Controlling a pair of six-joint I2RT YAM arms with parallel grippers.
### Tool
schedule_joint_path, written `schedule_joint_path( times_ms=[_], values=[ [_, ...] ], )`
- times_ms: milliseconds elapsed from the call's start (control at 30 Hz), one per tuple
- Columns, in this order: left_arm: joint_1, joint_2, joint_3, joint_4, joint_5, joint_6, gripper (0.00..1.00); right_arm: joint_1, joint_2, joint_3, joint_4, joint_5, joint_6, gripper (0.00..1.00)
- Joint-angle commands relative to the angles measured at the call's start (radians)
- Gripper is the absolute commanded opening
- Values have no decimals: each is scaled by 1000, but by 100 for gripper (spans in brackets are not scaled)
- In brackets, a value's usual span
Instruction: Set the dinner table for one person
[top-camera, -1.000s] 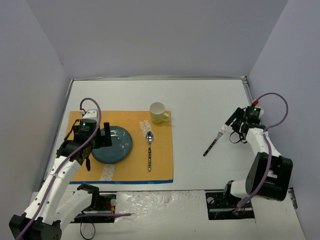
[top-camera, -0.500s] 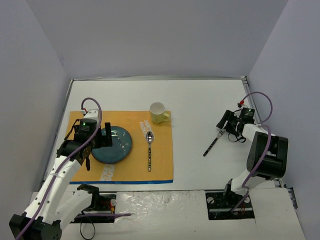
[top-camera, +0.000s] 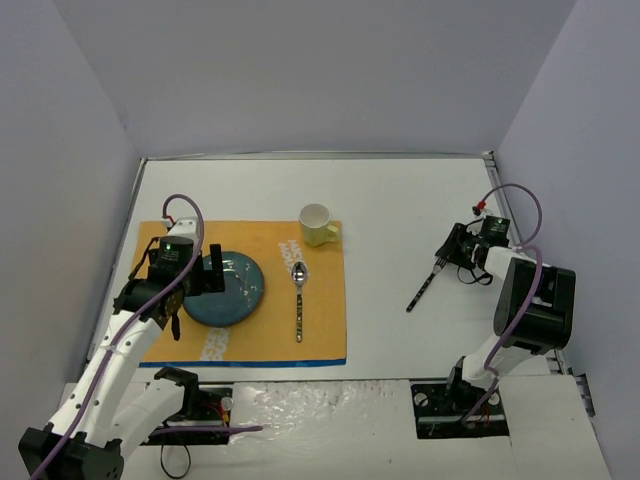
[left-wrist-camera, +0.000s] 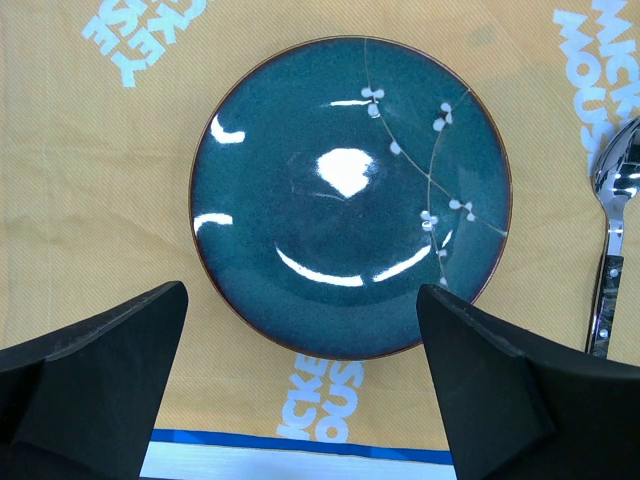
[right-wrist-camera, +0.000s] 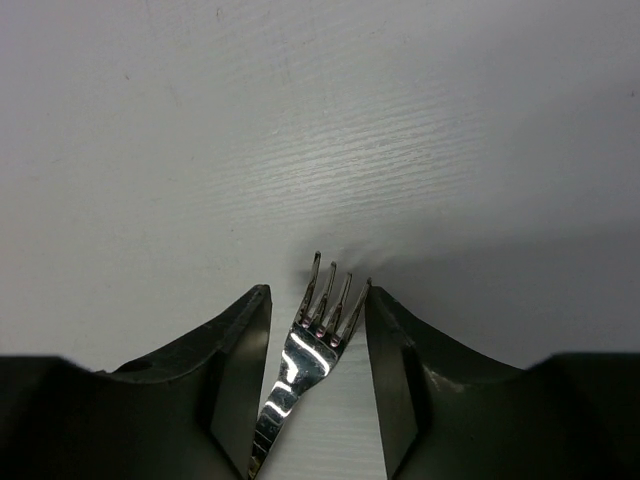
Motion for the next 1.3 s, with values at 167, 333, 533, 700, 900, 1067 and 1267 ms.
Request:
schedule_joint_path(
  times_ms=[167, 333, 533, 700, 900, 1067, 1267],
  values=[
    [-5, -4, 30, 49, 9, 16, 97, -8, 10, 12, 14, -13, -23, 15],
    [-5, -4, 28, 49, 9, 15, 97, -8, 9, 14, 15, -13, -37, 8],
    [-5, -1, 28, 49, 10, 13, 97, -13, 10, 28, 7, -39, -103, 37],
    [-5, -1, 28, 49, 7, 13, 97, -20, 51, 60, 6, -136, -173, 43],
    [-5, -3, 27, 49, 7, 12, 97, -23, 132, 110, 3, -236, -244, 43],
    [-5, -1, 28, 48, 6, 11, 97, -22, 182, 142, -25, -297, -261, 42],
    [-5, 1, 28, 49, 6, 13, 97, -22, 172, 127, -54, -303, -281, 37]
  ],
)
